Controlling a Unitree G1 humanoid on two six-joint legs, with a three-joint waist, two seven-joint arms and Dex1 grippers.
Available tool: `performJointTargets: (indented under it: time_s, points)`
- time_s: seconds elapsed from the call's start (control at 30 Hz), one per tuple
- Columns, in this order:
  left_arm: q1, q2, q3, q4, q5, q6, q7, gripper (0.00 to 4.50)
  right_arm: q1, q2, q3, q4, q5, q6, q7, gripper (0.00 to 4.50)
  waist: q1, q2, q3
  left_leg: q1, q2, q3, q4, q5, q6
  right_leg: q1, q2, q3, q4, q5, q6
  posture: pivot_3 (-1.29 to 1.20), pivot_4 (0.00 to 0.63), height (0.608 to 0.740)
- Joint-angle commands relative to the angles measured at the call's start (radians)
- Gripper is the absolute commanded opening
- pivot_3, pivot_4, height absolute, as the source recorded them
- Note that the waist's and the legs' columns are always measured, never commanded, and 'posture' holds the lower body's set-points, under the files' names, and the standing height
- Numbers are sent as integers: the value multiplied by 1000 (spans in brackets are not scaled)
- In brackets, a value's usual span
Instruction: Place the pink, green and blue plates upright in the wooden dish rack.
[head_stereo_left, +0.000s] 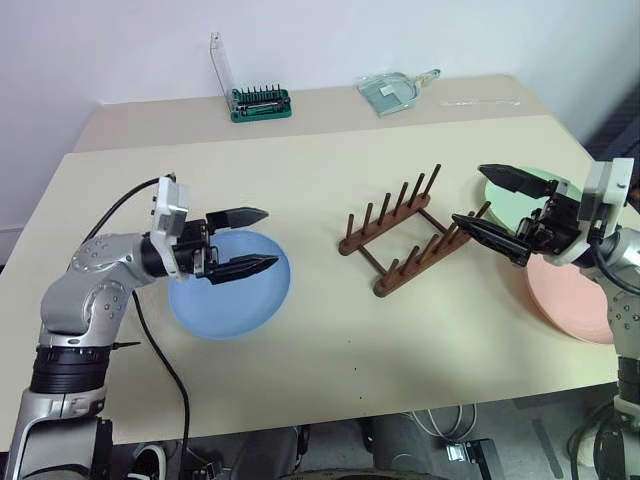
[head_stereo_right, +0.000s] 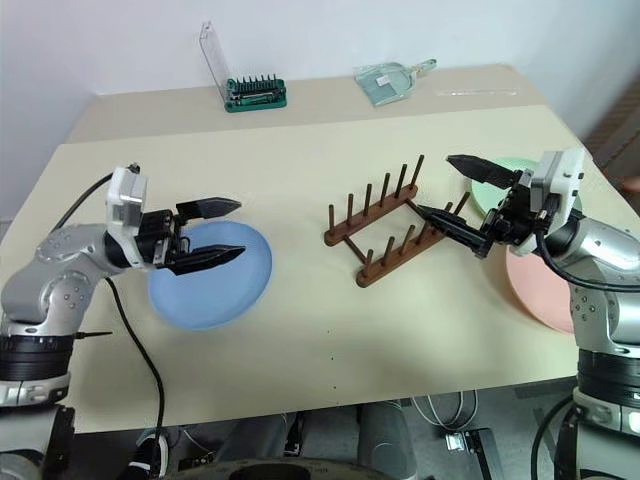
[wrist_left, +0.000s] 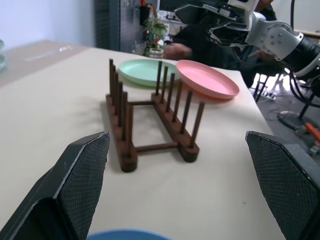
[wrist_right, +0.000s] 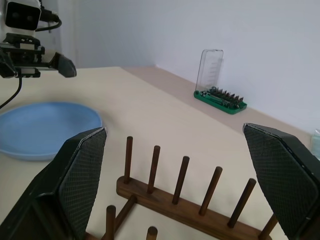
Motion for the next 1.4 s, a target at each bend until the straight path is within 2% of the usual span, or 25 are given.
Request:
performJointTargets:
  time_s: [0.03, 0.53, 0.7, 1.0, 1.1, 1.2, 1.4]
  points:
    - [-23, 0, 4, 4, 7, -30, -14, 4500, -24, -5, -11, -40, 4, -13, -11, 4461, 0, 0, 0, 0, 0, 0, 0, 0, 0, 0, 0, 0, 0, 0, 0, 0, 150, 740]
    - [-119, 11, -5, 53, 14, 20, -14, 4500, -29, 35, 31, -107, 25, 21, -79, 4461, 0, 0, 0, 0, 0, 0, 1, 0, 0, 0, 0, 0, 0, 1, 0, 0, 150, 740]
    - [-183, 37, -79, 39, 51, 115, 0, 4500, 1, 21, 9, -146, 71, 71, -71, 4461, 4, 0, 0, -1, 0, 0, 1, 0, 0, -1, 0, 0, 0, 1, 0, 0, 150, 740]
    - [-295, -30, -133, 89, 65, 108, -19, 4500, 97, 8, -37, -200, 47, 55, -101, 4461, -5, -1, 0, -1, 0, 1, 1, 0, 0, 0, 1, 1, 0, 2, 1, 0, 150, 740]
    - [-320, -59, -173, 103, 77, 125, -22, 4500, 139, 12, -52, -218, 30, 39, -117, 4461, 0, -1, 0, 0, 1, 1, 1, 0, 0, 0, 2, 1, 0, 2, 1, 0, 150, 740]
    - [-335, -60, -231, 74, 77, 262, 13, 4500, 192, -14, -77, -243, 9, 24, -105, 4461, 3, -1, 0, 0, 0, 1, 1, 0, 0, 0, 2, 1, 0, 2, 1, 0, 150, 740]
    - [-322, -124, -385, -41, 141, 405, 145, 4500, 458, -100, -278, -293, 49, 85, 13, 4461, 17, -1, 0, -1, 0, 0, 2, 0, 1, 1, 2, 2, -2, 2, 2, 0, 150, 740]
